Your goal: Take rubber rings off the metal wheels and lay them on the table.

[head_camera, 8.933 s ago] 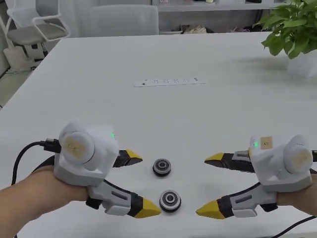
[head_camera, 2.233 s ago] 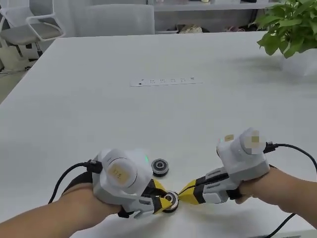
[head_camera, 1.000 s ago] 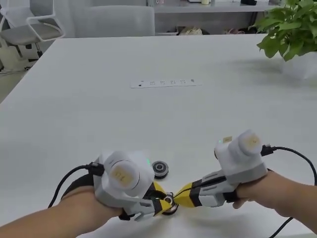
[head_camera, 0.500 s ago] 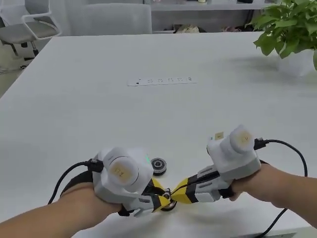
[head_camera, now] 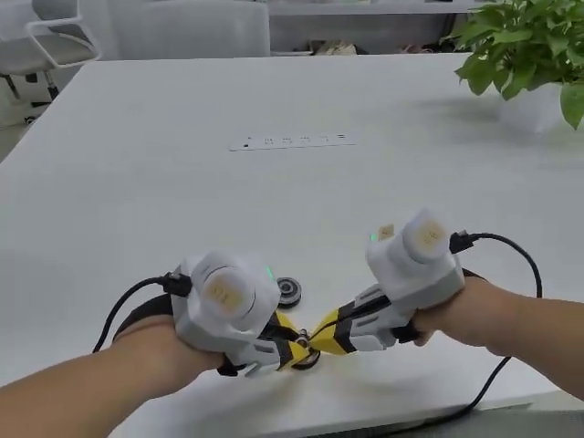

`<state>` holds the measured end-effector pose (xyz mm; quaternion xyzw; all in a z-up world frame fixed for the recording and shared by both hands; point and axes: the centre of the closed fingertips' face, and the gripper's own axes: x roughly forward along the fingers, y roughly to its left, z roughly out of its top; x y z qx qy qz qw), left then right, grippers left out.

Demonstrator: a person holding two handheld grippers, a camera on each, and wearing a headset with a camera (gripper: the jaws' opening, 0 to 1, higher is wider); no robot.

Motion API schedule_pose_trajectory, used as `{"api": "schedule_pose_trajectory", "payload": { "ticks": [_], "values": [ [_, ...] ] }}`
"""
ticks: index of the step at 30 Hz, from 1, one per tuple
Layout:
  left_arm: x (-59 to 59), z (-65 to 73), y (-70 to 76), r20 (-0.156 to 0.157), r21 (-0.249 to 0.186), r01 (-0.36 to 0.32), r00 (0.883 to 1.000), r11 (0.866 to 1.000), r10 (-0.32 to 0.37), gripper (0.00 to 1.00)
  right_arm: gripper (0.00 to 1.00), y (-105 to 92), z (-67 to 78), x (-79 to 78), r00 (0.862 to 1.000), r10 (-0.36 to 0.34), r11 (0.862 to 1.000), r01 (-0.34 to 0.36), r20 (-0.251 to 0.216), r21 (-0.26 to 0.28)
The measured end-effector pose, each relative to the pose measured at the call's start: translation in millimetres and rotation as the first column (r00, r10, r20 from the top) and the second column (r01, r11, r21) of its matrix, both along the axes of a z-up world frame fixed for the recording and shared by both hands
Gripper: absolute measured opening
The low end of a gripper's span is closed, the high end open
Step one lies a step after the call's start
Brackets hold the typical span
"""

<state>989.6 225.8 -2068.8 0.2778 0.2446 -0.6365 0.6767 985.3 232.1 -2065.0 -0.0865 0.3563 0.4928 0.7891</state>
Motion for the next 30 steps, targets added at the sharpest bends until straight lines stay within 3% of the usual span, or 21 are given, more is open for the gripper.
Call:
{"api": "schedule_pose_trajectory", "payload": {
  "ticks": [6, 14, 30],
  "values": [
    [0.1, 0.2, 0.1, 0.002, -0.001, -0.001, 1.000, 1.000, 0.001, 0.07, 0.00, 6.5, 1.4, -0.3, 0.999, 0.027, 0.999, -0.026, 0.027, -0.018],
    [0.1, 0.4, 0.4, -0.007, -0.007, -0.003, 1.000, 1.000, 0.003, 0.08, 0.00, 2.5, 3.0, -0.1, 1.000, 0.005, 1.000, -0.005, 0.027, -0.018],
    [-0.5, 1.3, -0.2, 0.001, 0.003, 0.014, 1.000, 1.000, -0.014, 0.09, 0.00, -4.2, 3.1, 1.2, 0.998, -0.066, 0.998, 0.066, -0.019, -0.001]
  ]
}}
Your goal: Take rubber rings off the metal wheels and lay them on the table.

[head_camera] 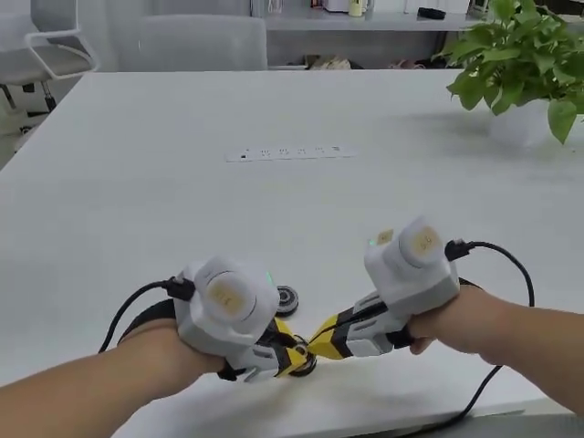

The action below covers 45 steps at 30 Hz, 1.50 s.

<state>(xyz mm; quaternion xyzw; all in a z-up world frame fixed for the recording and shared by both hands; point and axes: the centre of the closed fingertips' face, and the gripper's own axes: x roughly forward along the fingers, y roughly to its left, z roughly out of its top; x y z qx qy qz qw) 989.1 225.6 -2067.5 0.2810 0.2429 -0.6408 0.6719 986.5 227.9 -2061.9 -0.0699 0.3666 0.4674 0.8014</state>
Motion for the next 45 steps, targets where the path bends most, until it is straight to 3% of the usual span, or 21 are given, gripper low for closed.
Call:
{"api": "schedule_pose_trajectory", "payload": {
  "ticks": [5, 9, 14, 33, 45],
  "values": [
    [-1.6, 2.6, 0.6, 0.009, 0.011, 0.022, 1.000, 1.000, -0.022, 0.11, 0.00, 0.0, 0.0, 0.5, 1.000, -0.007, 1.000, 0.007, -0.004, 0.009],
    [-2.4, 10.4, 2.3, -0.003, -0.007, 0.020, 1.000, 1.000, -0.020, 0.13, 0.00, -0.2, 0.1, 0.5, 1.000, -0.009, 1.000, 0.009, -0.005, 0.012],
    [-1.7, 24.2, 4.2, -0.013, -0.049, 0.008, 1.000, 0.999, -0.008, 0.24, 0.00, -1.1, -0.7, 0.2, 1.000, -0.009, 1.000, 0.009, -0.008, 0.011],
    [-4.7, 57.4, 44.6, -0.029, -0.103, -0.041, 0.999, 0.994, 0.038, 0.46, 0.00, 1.5, 2.1, -2.8, 1.000, 0.004, 1.000, -0.004, -0.012, 0.023],
    [-1.1, 64.8, 60.1, -0.036, -0.132, -0.083, 0.996, 0.988, 0.079, 0.53, 0.00, 9.2, 8.5, -5.4, 1.000, 0.017, 0.999, -0.017, -0.008, 0.043]
  ]
}}
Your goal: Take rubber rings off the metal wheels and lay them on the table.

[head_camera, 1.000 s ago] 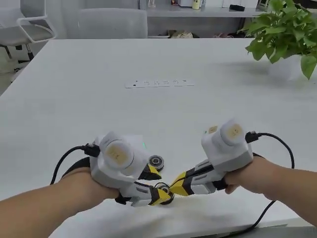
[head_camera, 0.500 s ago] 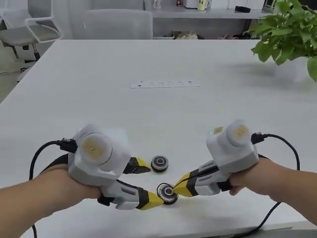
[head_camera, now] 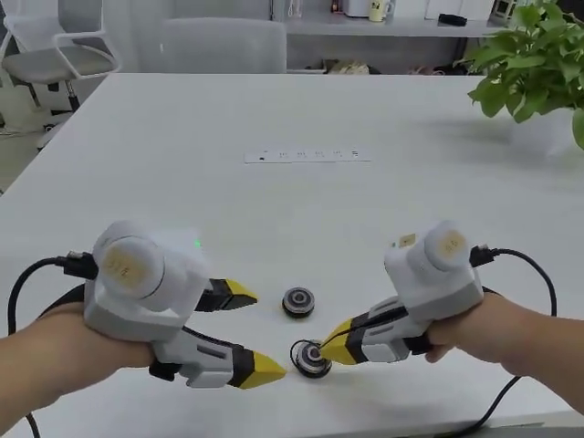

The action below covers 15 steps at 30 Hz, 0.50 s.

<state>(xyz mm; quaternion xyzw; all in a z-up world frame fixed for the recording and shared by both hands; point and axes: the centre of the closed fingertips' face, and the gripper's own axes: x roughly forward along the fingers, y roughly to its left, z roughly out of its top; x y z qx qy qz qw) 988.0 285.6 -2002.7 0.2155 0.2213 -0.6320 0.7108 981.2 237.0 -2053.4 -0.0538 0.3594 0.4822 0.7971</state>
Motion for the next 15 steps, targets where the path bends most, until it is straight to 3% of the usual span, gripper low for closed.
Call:
{"api": "schedule_pose_trajectory", "payload": {
  "ticks": [15],
  "values": [
    [9.7, 0.3, 25.4, -0.013, -0.011, -0.062, 0.998, 0.998, 0.062, 0.59, 0.00, 20.1, 18.6, 9.7, 1.000, 0.004, 0.998, -0.005, 0.017, 0.060]
  ]
}}
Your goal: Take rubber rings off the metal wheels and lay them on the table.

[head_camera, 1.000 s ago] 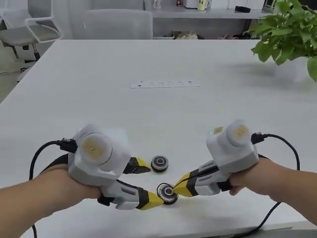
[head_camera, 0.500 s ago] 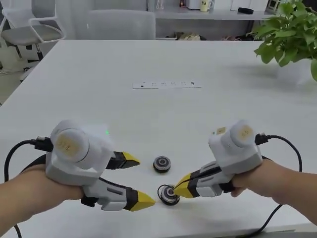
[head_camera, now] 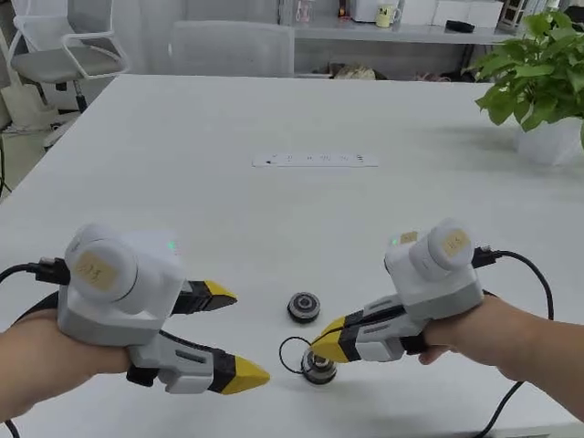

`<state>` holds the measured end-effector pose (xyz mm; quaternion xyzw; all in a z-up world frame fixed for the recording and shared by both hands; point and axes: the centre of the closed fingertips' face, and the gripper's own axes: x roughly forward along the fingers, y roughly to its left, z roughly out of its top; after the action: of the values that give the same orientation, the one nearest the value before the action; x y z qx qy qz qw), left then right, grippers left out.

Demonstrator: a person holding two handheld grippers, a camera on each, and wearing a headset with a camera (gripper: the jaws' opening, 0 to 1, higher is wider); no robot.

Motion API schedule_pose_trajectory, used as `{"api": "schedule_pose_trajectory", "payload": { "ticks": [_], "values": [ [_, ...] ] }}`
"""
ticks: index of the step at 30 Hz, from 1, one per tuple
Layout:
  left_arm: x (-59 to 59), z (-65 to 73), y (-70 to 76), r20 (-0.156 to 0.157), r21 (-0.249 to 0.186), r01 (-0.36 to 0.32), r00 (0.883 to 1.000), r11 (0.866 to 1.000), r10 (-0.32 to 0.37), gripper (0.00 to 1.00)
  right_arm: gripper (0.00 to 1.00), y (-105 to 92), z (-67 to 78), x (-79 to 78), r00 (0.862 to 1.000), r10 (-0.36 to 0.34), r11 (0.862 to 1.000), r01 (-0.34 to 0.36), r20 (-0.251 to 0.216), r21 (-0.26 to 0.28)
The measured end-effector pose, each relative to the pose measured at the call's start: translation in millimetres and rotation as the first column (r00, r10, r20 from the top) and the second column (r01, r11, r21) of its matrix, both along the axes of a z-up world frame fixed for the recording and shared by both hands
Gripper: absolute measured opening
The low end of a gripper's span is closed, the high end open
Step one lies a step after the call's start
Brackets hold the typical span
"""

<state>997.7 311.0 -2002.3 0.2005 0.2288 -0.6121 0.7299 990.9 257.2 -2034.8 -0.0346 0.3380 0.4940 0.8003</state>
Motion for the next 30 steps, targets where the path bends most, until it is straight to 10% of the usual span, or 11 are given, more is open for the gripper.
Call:
{"api": "schedule_pose_trajectory", "payload": {
  "ticks": [30],
  "values": [
    [9.9, 3.6, 36.7, -0.004, -0.004, -0.088, 0.996, 0.996, 0.088, 0.70, 0.00, 35.5, -2.8, 31.6, 0.999, -0.037, 0.997, 0.038, -0.006, 0.067]
  ]
}}
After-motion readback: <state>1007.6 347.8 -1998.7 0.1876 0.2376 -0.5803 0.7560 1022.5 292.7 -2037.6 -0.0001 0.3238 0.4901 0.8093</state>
